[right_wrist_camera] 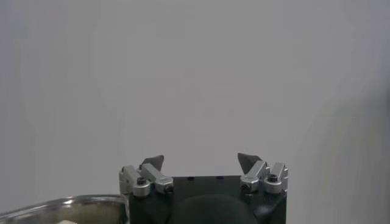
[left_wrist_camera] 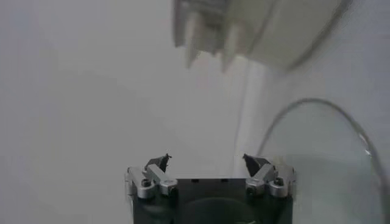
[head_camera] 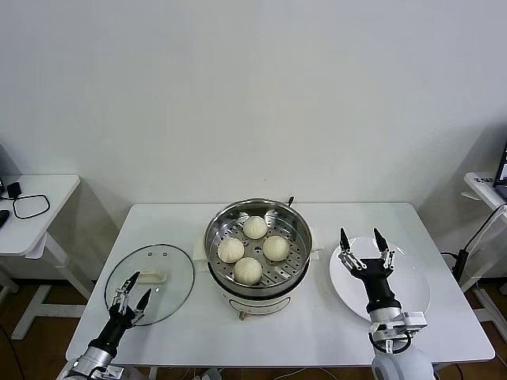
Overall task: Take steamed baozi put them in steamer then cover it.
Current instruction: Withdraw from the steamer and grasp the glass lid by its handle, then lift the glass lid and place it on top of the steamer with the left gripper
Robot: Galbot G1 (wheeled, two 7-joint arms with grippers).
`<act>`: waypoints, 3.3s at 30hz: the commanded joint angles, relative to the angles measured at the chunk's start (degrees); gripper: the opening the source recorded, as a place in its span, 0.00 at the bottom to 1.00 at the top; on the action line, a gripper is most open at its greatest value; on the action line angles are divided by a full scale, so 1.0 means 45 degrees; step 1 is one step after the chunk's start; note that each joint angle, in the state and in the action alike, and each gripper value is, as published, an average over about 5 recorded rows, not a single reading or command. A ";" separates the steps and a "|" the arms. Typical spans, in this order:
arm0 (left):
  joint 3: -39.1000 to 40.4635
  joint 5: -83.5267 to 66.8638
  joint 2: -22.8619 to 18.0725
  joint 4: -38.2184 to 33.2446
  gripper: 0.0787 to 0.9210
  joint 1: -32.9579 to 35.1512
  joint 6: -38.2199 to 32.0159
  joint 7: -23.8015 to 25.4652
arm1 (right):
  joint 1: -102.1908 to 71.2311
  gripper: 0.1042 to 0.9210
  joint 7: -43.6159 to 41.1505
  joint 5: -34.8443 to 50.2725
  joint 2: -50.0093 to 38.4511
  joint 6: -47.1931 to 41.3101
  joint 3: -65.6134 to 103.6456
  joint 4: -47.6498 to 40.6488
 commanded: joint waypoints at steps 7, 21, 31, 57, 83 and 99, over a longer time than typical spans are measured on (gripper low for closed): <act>0.0056 0.2075 0.0262 0.1490 0.88 -0.1719 0.0337 -0.0730 | -0.0198 0.88 0.0032 -0.0114 0.0167 0.0147 0.0092 0.0000; 0.0361 0.2160 0.0270 0.2020 0.88 -0.2774 0.0798 -0.0639 | -0.0207 0.88 -0.0086 -0.0329 0.0195 0.0255 0.0090 -0.0235; 0.0638 0.2364 0.0250 0.2708 0.88 -0.3330 0.1008 -0.0680 | -0.0180 0.88 -0.0113 -0.0444 0.0251 0.0379 0.0093 -0.0390; 0.1005 0.2648 0.0161 0.3649 0.31 -0.3908 0.1227 -0.0842 | -0.0293 0.88 -0.0157 -0.0655 0.0423 0.0658 0.0040 -0.0649; 0.0308 -0.1109 0.0977 -0.6260 0.13 -0.0523 0.5532 0.3090 | 0.0099 0.88 -0.0220 -0.0738 0.0506 0.0849 -0.0178 -0.1090; 0.7021 0.0279 0.1803 -0.8927 0.13 -0.1717 1.0191 0.6281 | 0.0190 0.88 -0.0296 -0.0810 0.0687 0.1020 -0.0098 -0.1317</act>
